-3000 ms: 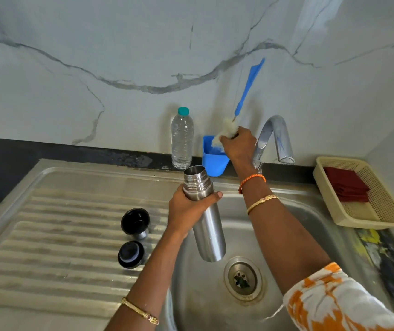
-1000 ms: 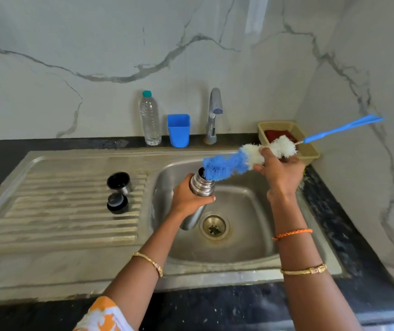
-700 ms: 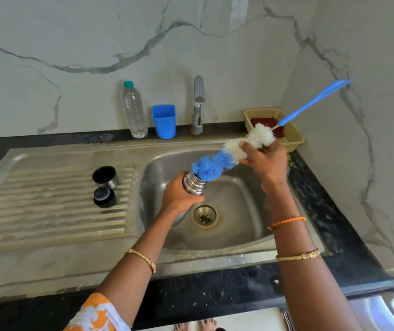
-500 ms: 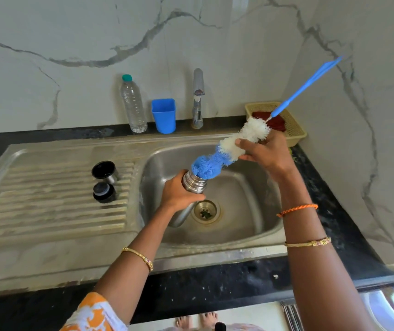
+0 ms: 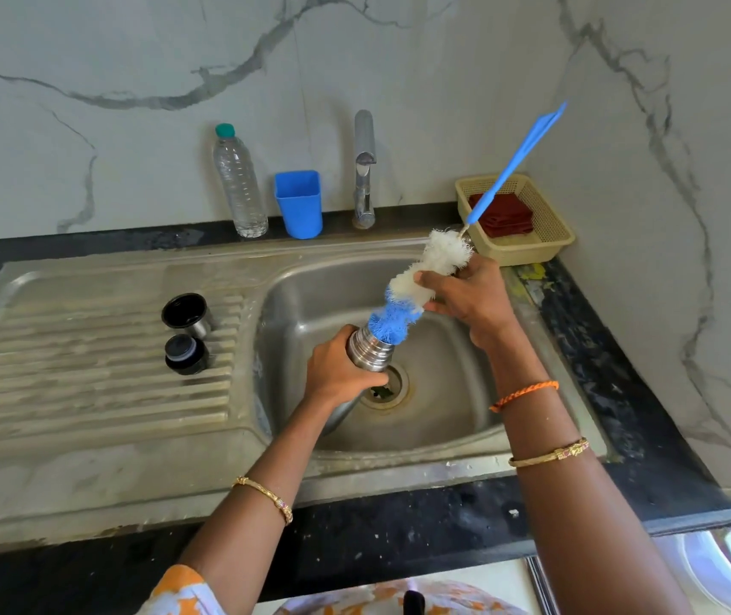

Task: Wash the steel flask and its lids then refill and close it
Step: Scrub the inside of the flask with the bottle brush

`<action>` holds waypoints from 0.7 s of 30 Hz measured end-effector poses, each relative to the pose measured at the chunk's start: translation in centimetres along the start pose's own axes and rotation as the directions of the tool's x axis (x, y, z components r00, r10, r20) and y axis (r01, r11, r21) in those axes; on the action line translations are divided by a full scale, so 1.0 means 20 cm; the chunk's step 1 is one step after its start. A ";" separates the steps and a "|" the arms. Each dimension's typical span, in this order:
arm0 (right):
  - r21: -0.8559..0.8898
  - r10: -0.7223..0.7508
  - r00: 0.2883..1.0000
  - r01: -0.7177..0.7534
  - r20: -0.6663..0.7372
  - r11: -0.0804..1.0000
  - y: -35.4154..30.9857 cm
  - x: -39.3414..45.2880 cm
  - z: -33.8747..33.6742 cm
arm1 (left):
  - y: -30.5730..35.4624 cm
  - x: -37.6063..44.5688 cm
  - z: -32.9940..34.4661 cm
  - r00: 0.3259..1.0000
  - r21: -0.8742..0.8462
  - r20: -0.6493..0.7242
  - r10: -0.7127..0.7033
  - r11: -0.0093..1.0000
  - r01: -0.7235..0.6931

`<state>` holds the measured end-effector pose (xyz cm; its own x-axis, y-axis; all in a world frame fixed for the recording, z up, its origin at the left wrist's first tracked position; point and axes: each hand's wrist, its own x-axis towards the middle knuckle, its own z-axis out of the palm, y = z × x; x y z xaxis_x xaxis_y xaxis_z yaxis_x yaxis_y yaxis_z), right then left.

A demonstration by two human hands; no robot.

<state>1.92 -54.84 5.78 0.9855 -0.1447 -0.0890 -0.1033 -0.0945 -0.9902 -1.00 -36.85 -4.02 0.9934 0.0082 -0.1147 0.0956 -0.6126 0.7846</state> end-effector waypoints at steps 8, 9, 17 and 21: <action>-0.047 -0.101 0.991 0.105 0.087 0.993 0.17 -0.05 0.03 | 0.11 0.06 -0.01 0.997 -0.080 0.049 0.052 0.996 -0.048; -0.037 -0.114 0.991 0.117 0.066 0.992 0.17 -0.04 0.03 | 0.12 0.07 -0.01 0.997 -0.067 0.053 0.064 0.996 -0.060; -0.041 -0.025 1.000 0.024 -0.020 0.999 0.19 0.00 0.09 | 0.17 0.09 -0.02 0.997 0.035 0.008 0.071 0.997 -0.071; 0.032 0.022 0.989 -0.026 0.144 0.999 0.15 0.00 0.09 | 0.17 0.10 -0.03 0.998 0.061 0.052 0.039 0.997 -0.042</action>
<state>1.78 -53.41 2.57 0.9921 -0.0035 -0.1250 -0.1250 -0.0595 -0.9904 1.27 -38.42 -1.23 0.9917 -0.0573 -0.1155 0.0493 -0.6593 0.7503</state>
